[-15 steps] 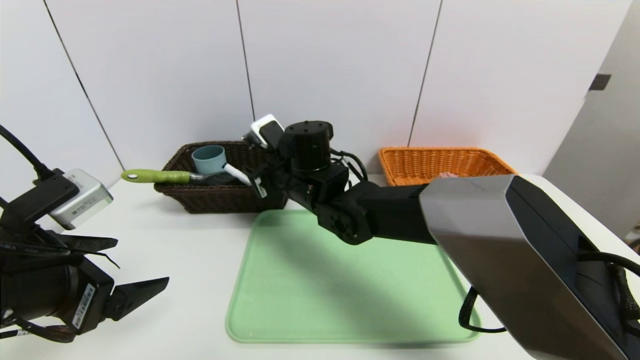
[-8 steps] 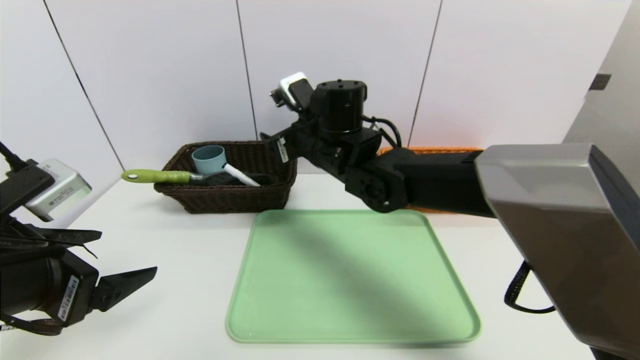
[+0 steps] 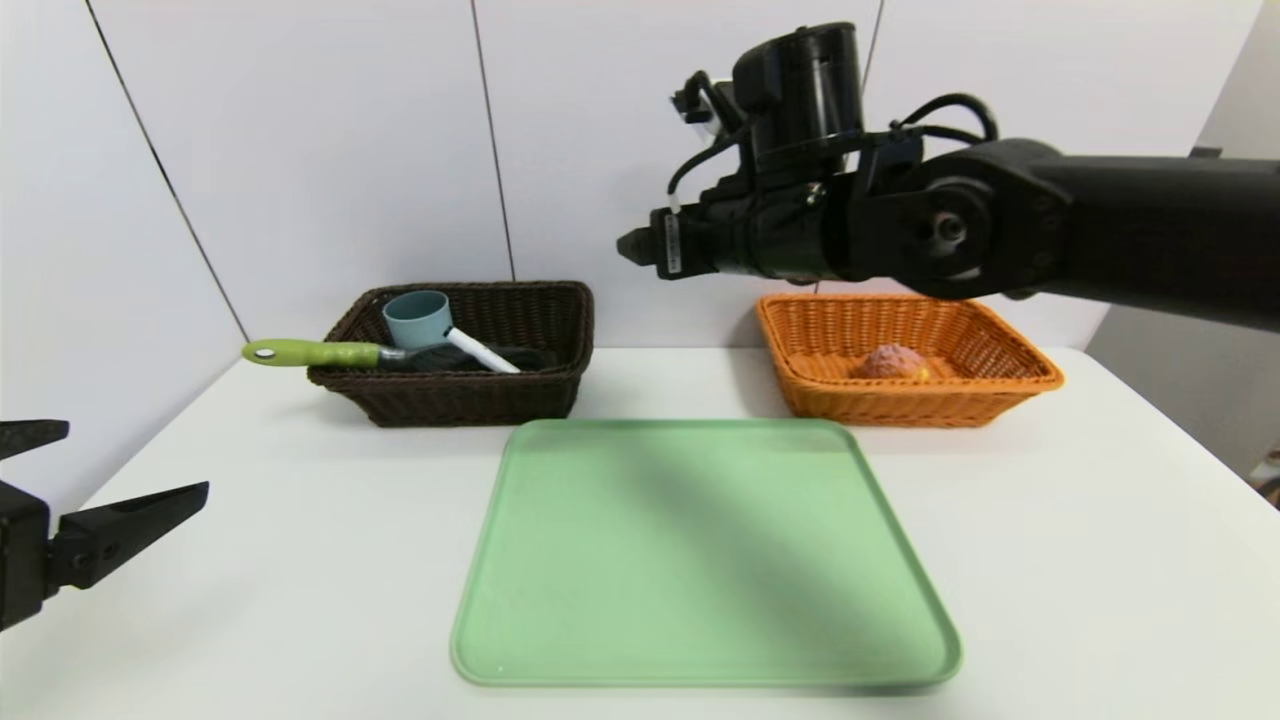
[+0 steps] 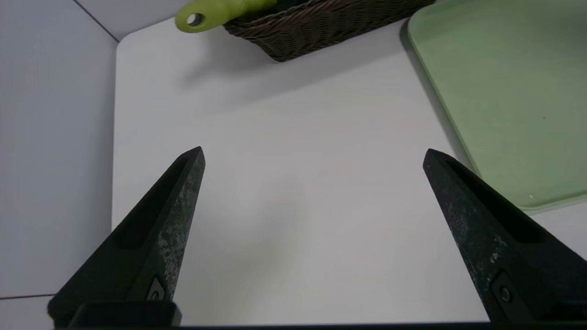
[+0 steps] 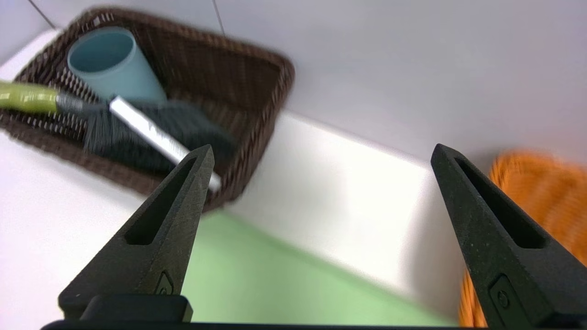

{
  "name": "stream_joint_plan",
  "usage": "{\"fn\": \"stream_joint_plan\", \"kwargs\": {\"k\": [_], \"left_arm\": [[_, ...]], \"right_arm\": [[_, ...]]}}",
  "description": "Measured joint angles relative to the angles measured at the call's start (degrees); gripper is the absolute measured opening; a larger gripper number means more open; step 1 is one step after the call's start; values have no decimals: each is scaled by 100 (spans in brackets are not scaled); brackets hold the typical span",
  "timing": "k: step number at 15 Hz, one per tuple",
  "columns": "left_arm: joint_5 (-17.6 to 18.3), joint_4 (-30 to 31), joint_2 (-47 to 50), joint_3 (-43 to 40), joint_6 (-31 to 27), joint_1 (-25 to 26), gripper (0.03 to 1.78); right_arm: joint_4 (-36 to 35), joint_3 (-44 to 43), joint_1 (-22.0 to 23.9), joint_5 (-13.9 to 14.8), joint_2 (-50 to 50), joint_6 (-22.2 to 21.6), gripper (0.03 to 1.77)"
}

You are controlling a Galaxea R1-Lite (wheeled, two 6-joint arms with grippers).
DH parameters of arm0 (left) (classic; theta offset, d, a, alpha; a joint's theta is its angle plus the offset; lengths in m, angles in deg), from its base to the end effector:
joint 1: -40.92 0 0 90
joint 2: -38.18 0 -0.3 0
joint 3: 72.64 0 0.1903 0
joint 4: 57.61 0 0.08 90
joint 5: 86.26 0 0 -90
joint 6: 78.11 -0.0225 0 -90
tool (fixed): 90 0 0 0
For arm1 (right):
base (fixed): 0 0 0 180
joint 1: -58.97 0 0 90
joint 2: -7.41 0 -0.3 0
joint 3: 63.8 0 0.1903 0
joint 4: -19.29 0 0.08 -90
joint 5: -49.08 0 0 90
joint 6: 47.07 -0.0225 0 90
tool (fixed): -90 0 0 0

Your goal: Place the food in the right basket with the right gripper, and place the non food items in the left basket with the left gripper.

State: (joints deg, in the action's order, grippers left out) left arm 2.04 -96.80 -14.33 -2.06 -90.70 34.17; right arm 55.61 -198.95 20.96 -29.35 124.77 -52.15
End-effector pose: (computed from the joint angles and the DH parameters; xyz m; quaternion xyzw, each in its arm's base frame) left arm 0.0934 -0.0104 0.2601 0.1211 0.1769 -0.0631 0.9747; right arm 0.3304 0.2525 0.2922 -0.0249 0.1560 0.2190 0.9628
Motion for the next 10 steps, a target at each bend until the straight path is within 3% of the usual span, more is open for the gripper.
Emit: {"fn": "stream_joint_plan", "kwargs": {"k": [3,5,7,10], "left_arm": [[-190,-212,457,-17,37,85,169],[-208,-492,686,-100,207,101,169],[-208,-525,822,-207,616,104,169],[-206,-518,1014,-485,819,104,169]], "right_arm": [[1280,216,-38,210,-733,-485,166],[1798,769,-93,627,-1279,-713,167],[1891,1445,-135,885,-1935,-766,168],[1924,2600,-143,1007,-3098,-706,169]]}}
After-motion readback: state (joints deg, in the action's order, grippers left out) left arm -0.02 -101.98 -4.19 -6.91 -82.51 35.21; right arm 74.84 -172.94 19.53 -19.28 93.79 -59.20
